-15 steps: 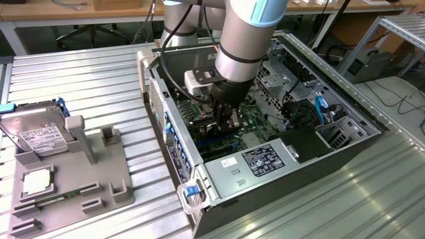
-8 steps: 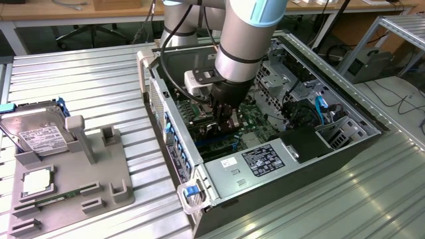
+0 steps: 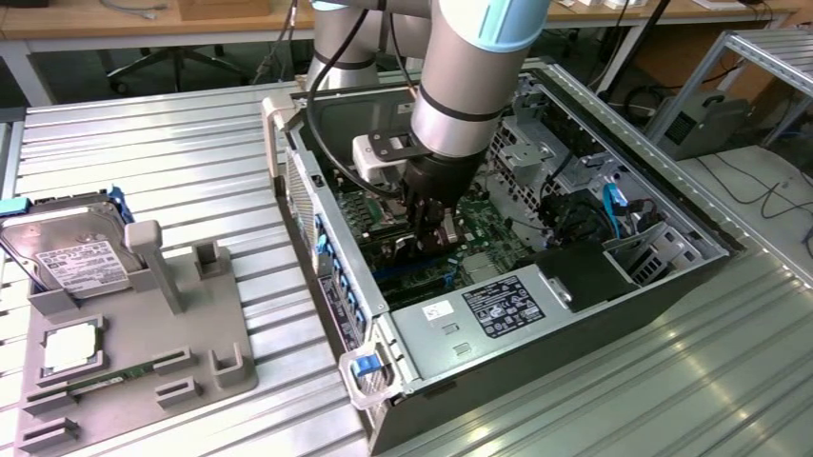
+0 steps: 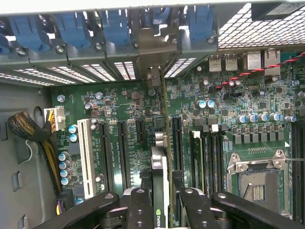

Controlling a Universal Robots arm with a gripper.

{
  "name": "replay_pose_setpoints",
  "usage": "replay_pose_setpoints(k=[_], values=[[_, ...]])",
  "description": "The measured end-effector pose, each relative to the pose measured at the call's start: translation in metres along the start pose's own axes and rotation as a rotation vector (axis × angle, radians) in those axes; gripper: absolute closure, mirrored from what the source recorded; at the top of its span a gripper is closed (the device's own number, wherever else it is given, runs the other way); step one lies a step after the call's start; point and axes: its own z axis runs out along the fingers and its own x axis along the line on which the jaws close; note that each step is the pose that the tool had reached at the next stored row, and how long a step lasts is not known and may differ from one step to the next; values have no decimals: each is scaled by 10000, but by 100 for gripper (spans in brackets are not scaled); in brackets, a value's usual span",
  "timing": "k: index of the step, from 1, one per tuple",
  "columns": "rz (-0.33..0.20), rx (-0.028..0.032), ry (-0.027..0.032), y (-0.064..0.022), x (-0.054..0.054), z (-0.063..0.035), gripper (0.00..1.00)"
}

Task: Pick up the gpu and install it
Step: 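Insert the gpu into the slot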

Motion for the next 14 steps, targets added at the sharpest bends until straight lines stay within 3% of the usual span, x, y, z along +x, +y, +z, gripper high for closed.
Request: replay_pose_setpoints(k=[5,9,14], values=[[3,2,-11,1,-1,4,72],[1,0,0,0,0,0,48],[1,0,-1,0,0,0,41]])
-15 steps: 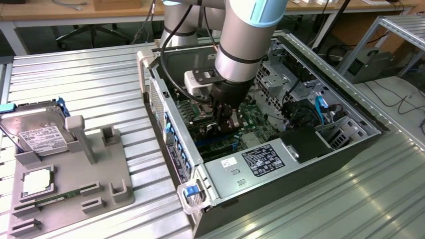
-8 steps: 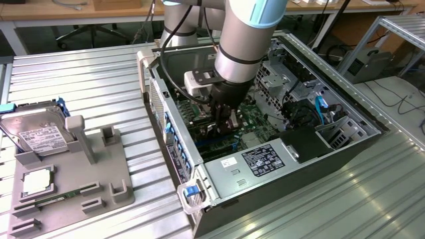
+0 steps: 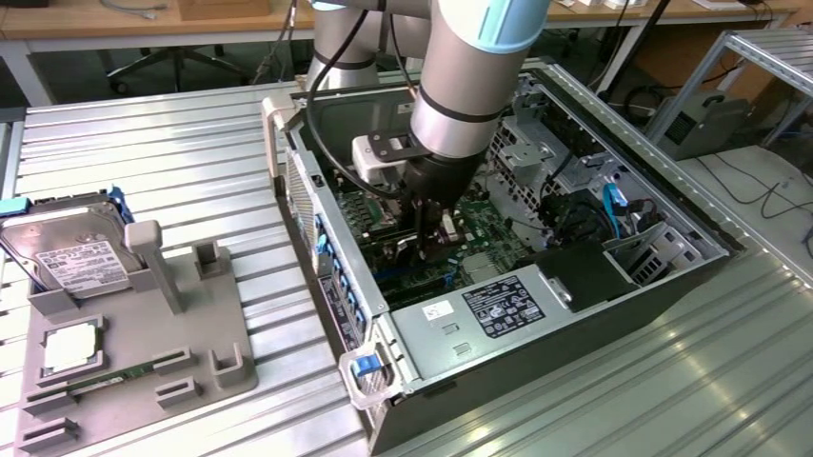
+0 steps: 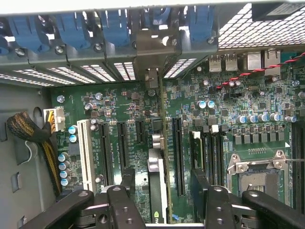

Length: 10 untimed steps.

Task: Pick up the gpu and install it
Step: 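Insert the gpu into the slot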

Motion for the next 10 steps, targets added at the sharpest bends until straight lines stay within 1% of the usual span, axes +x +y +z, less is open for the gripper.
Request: replay_pose_setpoints(k=[2,7,10], values=[[0,0,1,0,-1,-25,41],[0,0,0,2,-8,-171,41],[-4,0,-1,2,-9,-198,41]])
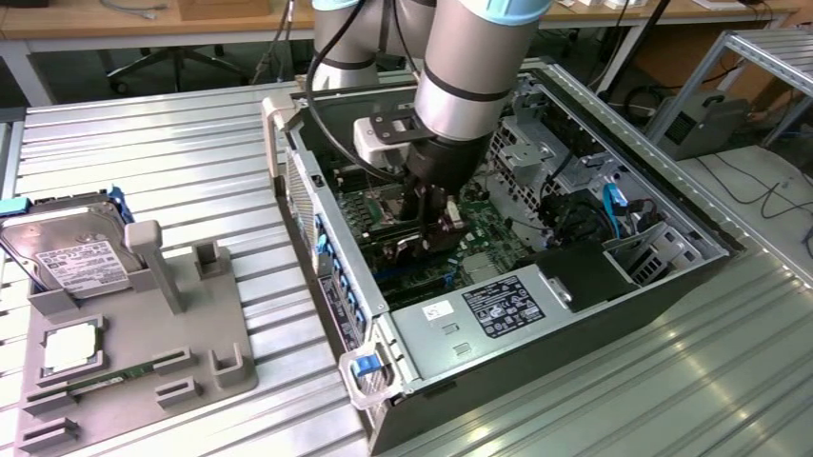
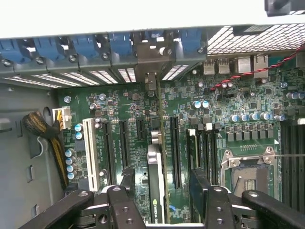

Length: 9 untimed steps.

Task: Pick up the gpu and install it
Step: 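Insert the gpu into the slot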

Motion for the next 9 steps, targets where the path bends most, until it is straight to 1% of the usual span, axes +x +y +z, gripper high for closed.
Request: replay_pose_setpoints(k=[2,7,9], values=[[-18,-2,-20,0,0,-1,41],[-28,-3,-21,0,1,-2,41],[-144,-5,-19,0,1,-2,41]])
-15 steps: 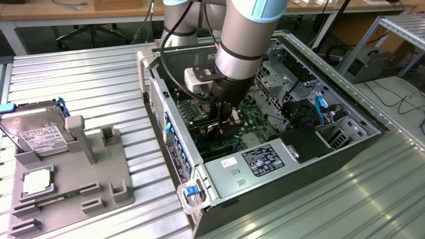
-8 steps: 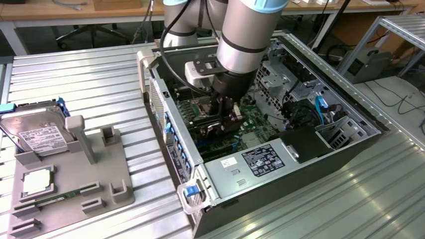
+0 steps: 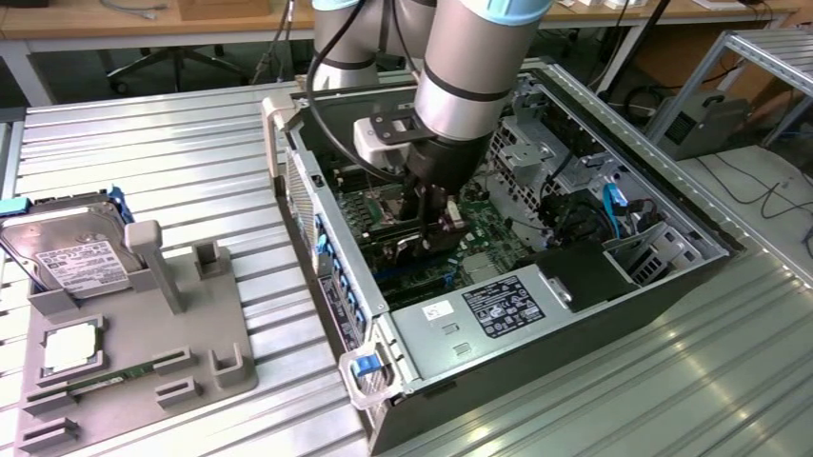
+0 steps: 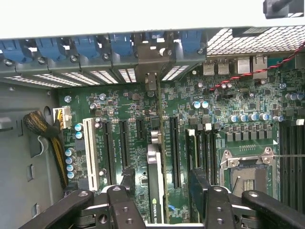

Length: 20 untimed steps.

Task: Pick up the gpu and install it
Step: 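Insert the gpu into the slot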

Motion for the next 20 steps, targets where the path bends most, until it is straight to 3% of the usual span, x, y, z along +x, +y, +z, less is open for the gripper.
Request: replay_pose_setpoints(k=[6,20], values=[[-369,41,2,0,0,9,41],[-399,49,0,11,3,45,41]])
